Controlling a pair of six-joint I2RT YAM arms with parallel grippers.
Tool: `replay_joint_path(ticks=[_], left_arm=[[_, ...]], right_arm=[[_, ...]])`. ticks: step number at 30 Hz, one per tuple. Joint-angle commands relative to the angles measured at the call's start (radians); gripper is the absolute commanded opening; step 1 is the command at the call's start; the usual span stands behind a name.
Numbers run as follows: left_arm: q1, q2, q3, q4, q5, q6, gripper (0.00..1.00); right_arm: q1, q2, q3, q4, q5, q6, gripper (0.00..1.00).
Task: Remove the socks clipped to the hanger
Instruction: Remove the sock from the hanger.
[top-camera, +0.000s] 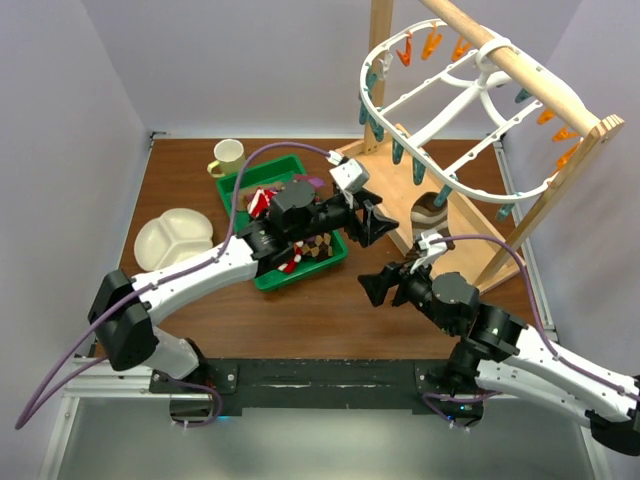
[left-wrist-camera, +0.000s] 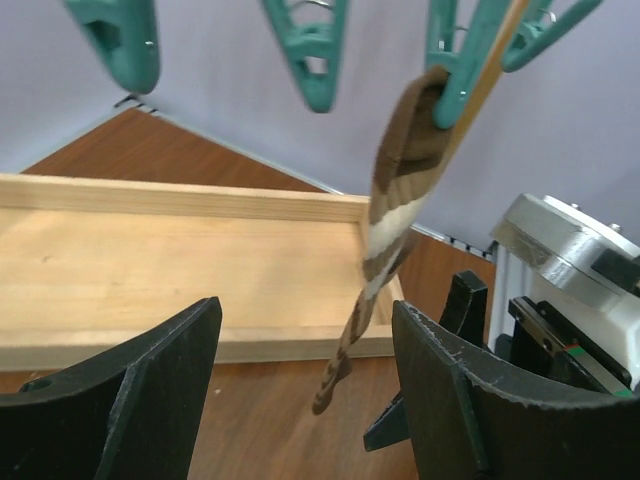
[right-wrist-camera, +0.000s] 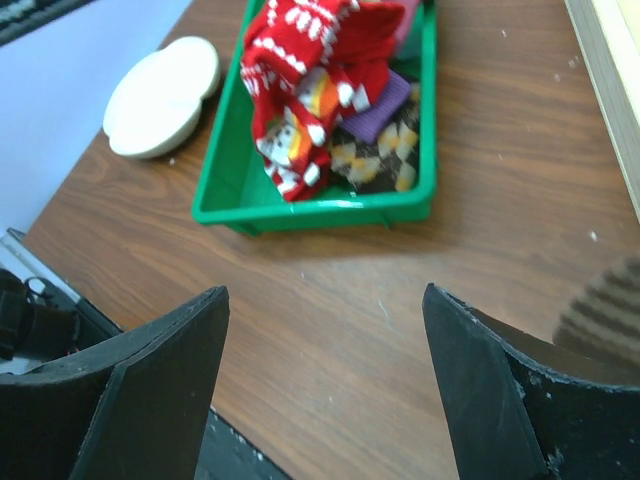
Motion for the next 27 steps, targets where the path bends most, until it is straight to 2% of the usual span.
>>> replay_joint_path(ticks=[1, 8, 15, 20, 23, 25, 26, 27], left_arm=[[-0.013, 0.042, 0.056, 0.152, 0.108, 0.002, 0.74], [-0.031, 0.145, 0.101, 0.232, 0.148, -0.026, 0.74], [-0.042, 0.236, 0.145, 0.341, 0.172, -0.062, 0.73], [-0.051, 0.3, 0.207, 0.346, 0.181, -0.076, 0.7], [-0.056, 0.325, 0.224, 0.367, 0.195, -0.099, 0.64], [-0.056, 0.328, 0.224, 0.39, 0.201, -0.118, 0.55], [-0.057, 0.332, 0.227, 0.392, 0.207, -0.121, 0.5], [-0.056, 0.331, 0.23, 0.38, 0.208, -0.122, 0.37]], right_arm=[[0.003, -0.053, -0.004, -0.144, 0.03, 0.055, 0.83], [0.003, -0.123, 0.025, -0.255, 0.047, 0.114, 0.85], [0.003, -0.192, 0.03, -0.263, 0.042, 0.114, 0.88], [0.003, -0.178, 0.034, -0.264, 0.039, 0.106, 0.89], [0.003, -0.175, 0.039, -0.266, 0.042, 0.105, 0.89], [0.003, -0.178, 0.043, -0.269, 0.05, 0.101, 0.89], [0.003, -0.179, 0.043, -0.269, 0.05, 0.101, 0.89], [0.003, -0.178, 0.045, -0.267, 0.055, 0.1, 0.89]])
